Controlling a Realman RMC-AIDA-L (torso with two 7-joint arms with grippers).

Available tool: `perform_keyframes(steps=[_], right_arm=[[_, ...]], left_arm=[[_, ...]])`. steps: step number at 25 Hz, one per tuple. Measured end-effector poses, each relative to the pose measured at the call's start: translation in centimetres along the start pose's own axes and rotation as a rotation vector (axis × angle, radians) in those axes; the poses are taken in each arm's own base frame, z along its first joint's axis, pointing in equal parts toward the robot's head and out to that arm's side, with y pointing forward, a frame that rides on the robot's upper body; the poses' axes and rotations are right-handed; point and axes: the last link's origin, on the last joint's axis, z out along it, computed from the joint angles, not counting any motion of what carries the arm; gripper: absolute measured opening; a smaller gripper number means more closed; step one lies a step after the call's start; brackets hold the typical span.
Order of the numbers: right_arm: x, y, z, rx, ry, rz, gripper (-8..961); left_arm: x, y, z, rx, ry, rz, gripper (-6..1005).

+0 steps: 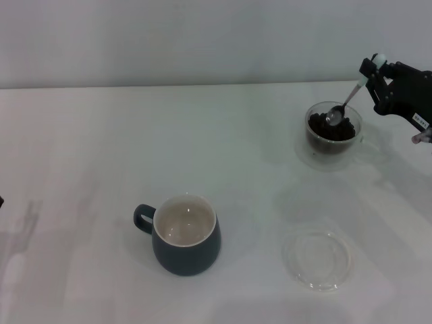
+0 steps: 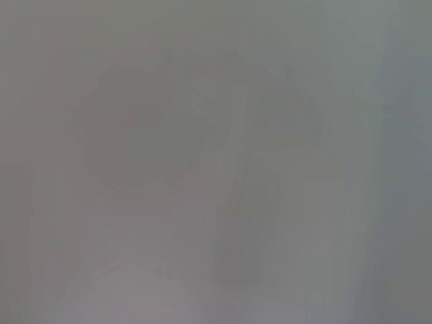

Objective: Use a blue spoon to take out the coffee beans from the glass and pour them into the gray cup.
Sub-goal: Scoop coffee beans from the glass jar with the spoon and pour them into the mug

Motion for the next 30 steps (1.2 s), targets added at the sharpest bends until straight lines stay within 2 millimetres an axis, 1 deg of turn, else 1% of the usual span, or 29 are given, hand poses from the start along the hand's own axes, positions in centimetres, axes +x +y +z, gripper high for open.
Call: perform_keyframes(steps=[11,17,23,30], right_arm=[[0.4,-0.7,-0.3,0.035,0.032,-0.019,147],[1.3,-0.3,-1.0,0.052,0.048,0.015,147],[1.6,-0.2,-1.1,0.061,0.054,0.132,147],[2.4,-0.7,-1.6,0.106,0.073,0.344,147]], left_arm=[[0.1,-0.1,0.2,-0.002,0.001,0.006,861],[0.1,-0.1,0.2,0.0,0.001,0.006,862],[0.1,-0.2,0.2,0.001,0.001,0.009,862],[0.1,-0.5,0.1,0.004,-0.001,0.023,862]])
